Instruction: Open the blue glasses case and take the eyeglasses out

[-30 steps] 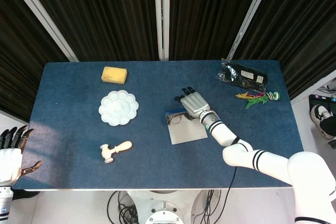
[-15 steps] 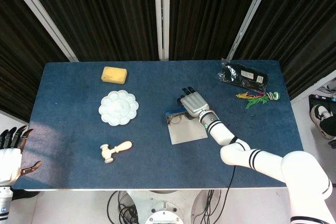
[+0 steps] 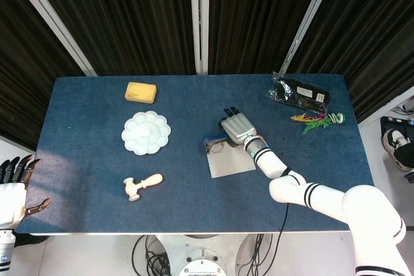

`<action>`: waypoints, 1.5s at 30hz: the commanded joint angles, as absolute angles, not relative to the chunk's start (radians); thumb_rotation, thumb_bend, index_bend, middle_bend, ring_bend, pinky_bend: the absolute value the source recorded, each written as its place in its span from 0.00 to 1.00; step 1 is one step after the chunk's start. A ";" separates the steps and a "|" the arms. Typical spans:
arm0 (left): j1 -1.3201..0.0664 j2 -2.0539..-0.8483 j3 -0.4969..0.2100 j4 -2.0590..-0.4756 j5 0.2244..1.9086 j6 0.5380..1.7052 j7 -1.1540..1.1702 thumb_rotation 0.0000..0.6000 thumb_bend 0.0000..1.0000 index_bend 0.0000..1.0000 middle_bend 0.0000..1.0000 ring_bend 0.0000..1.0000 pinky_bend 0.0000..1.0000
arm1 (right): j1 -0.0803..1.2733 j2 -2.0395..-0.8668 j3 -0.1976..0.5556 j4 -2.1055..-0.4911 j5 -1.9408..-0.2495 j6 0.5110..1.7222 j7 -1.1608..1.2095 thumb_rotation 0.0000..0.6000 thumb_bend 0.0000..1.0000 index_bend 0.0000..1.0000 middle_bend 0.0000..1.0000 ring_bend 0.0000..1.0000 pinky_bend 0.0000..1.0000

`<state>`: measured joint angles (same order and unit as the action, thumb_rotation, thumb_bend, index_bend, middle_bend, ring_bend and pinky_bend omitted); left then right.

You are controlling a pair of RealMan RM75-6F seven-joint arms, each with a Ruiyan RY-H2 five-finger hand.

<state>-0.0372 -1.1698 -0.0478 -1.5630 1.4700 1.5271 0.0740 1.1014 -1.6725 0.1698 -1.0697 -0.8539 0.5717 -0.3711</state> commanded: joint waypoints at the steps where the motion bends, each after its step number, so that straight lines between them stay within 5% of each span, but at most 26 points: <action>1: -0.038 -1.170 -0.048 -1.562 1.470 1.526 0.074 1.00 0.04 0.15 0.07 0.00 0.00 | 1.104 -1.675 0.169 -1.068 -0.851 0.573 -0.372 1.00 0.38 0.45 0.31 0.00 0.00; 11: -0.037 -1.168 -0.048 -1.562 1.470 1.527 0.073 1.00 0.04 0.15 0.07 0.00 0.00 | 1.099 -1.681 0.170 -1.083 -0.866 0.619 -0.367 1.00 0.40 0.56 0.36 0.00 0.00; 29: -0.054 -1.179 -0.053 -1.542 1.473 1.510 0.060 1.00 0.04 0.15 0.07 0.00 0.00 | 0.927 -1.816 0.122 -1.049 -1.162 1.025 -0.305 1.00 0.39 0.63 0.37 0.00 0.00; 41: -0.057 -1.181 -0.052 -1.535 1.474 1.508 0.053 1.00 0.04 0.15 0.07 0.00 0.00 | 0.916 -1.869 0.172 -0.971 -1.180 0.988 -0.296 1.00 0.39 0.64 0.37 0.00 0.00; 43: -0.057 -1.181 -0.052 -1.536 1.475 1.508 0.053 1.00 0.04 0.15 0.07 0.00 0.00 | 0.924 -1.862 0.190 -0.985 -1.155 0.953 -0.317 1.00 0.37 0.59 0.35 0.00 0.00; 45: -0.058 -1.180 -0.051 -1.537 1.474 1.507 0.054 1.00 0.04 0.15 0.07 0.00 0.00 | 0.933 -1.843 0.206 -1.018 -1.124 0.910 -0.347 1.00 0.34 0.43 0.30 0.00 0.00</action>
<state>-0.0575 -1.1805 -0.0513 -1.5372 1.4744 1.5070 0.0541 0.9225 -1.8578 0.1865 -0.9920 -1.1522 0.9452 -0.3190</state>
